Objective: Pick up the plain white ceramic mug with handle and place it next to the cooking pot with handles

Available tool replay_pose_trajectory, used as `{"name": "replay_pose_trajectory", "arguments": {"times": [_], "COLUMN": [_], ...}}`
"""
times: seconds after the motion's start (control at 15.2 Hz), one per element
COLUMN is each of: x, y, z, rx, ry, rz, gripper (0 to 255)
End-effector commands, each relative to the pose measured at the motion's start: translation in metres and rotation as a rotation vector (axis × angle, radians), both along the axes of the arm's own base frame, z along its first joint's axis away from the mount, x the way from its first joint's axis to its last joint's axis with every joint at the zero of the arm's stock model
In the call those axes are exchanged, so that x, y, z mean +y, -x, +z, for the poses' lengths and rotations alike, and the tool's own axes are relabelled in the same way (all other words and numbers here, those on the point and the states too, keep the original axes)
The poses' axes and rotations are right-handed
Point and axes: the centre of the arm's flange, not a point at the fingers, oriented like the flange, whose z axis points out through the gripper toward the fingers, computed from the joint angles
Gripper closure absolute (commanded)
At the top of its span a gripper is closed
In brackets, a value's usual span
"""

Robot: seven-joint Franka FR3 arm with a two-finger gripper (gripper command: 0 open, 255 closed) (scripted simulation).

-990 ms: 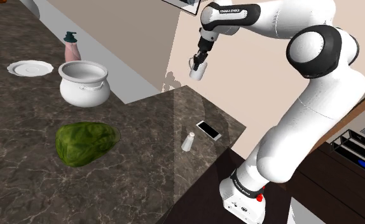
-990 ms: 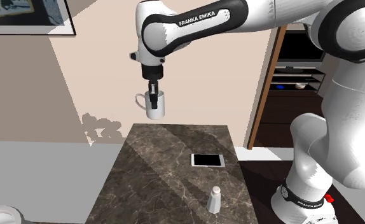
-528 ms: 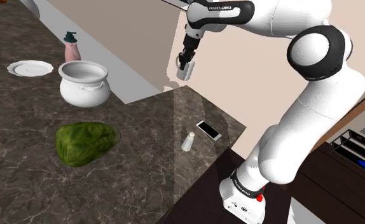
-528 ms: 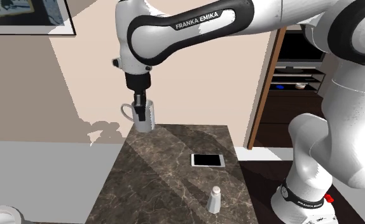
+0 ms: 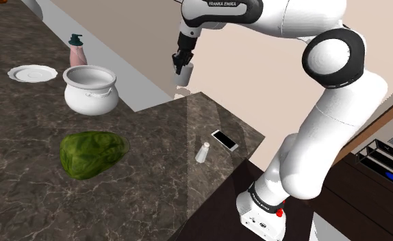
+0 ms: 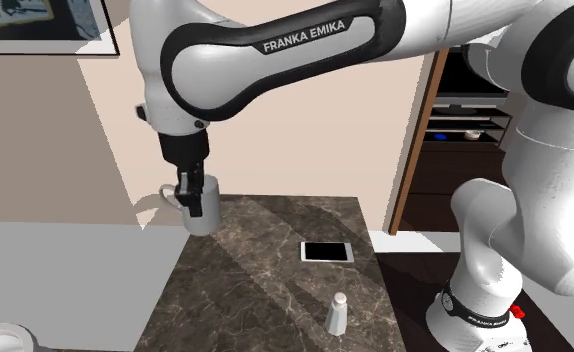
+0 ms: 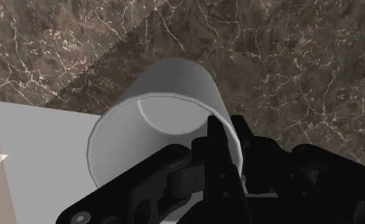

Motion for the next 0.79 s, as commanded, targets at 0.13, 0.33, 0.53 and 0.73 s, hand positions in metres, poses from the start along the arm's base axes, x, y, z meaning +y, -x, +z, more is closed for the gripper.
{"name": "replay_pose_trajectory", "arguments": {"times": [0.13, 0.33, 0.53, 0.73], "x": [0.051, 0.088, 0.126, 0.163], "y": [-0.019, -0.032, -0.046, -0.059], "z": [-0.003, -0.002, -0.002, -0.002], "rx": [0.0, 0.0, 0.0, 0.0], "ry": [0.0, 0.0, 0.0, 0.0], "rz": [-0.001, -0.001, -0.001, -0.001], "gripper": [255, 255, 255, 255]}}
